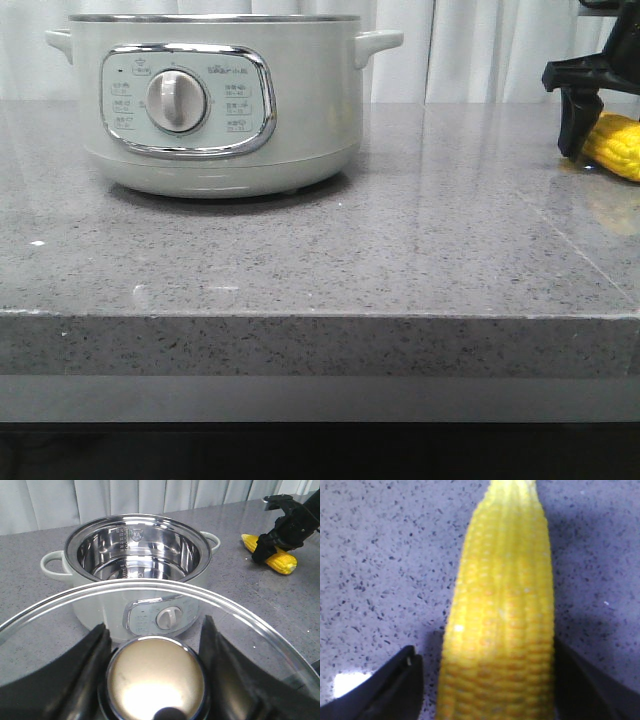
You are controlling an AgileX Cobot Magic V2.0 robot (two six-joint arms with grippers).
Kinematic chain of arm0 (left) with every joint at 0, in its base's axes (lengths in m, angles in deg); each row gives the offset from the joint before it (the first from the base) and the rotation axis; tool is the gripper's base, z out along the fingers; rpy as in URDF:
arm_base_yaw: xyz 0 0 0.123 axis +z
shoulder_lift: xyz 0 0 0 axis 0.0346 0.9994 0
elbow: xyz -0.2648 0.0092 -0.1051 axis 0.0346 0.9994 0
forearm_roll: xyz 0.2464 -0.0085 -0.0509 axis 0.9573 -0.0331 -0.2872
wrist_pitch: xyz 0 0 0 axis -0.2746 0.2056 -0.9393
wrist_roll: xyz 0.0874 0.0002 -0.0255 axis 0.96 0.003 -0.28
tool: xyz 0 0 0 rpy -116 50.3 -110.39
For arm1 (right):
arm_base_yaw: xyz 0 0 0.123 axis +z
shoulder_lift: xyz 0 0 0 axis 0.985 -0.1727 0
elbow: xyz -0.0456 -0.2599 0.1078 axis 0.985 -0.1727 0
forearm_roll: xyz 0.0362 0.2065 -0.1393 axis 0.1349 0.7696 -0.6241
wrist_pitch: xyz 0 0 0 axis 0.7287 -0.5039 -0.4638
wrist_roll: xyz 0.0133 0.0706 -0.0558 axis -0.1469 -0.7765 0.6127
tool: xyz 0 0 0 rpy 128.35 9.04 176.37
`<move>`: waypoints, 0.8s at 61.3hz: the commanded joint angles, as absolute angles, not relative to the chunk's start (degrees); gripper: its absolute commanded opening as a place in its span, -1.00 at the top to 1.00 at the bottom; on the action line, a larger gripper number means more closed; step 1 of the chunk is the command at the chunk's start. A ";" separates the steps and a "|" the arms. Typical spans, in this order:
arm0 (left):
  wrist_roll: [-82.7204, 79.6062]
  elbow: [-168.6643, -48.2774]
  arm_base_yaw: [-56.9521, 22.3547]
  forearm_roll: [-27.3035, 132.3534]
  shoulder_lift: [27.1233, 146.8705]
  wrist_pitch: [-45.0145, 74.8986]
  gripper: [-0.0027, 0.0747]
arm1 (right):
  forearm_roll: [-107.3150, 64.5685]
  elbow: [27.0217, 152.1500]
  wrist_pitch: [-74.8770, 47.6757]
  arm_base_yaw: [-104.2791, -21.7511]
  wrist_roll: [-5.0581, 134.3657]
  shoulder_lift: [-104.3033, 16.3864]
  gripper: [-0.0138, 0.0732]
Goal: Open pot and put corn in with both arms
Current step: 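Lift the yellow corn with the right gripper and carry it over the pot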
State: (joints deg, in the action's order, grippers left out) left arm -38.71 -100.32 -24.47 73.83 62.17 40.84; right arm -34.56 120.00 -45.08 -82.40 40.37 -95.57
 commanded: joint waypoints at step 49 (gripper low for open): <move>-39.07 -102.43 -24.88 72.81 61.94 32.68 0.37 | -33.77 125.16 -53.97 -74.52 41.40 -76.47 -0.05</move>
State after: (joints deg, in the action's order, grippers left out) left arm -38.71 -100.32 -24.47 73.76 62.17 40.84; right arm -34.50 123.14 -55.78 -76.64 40.37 -82.51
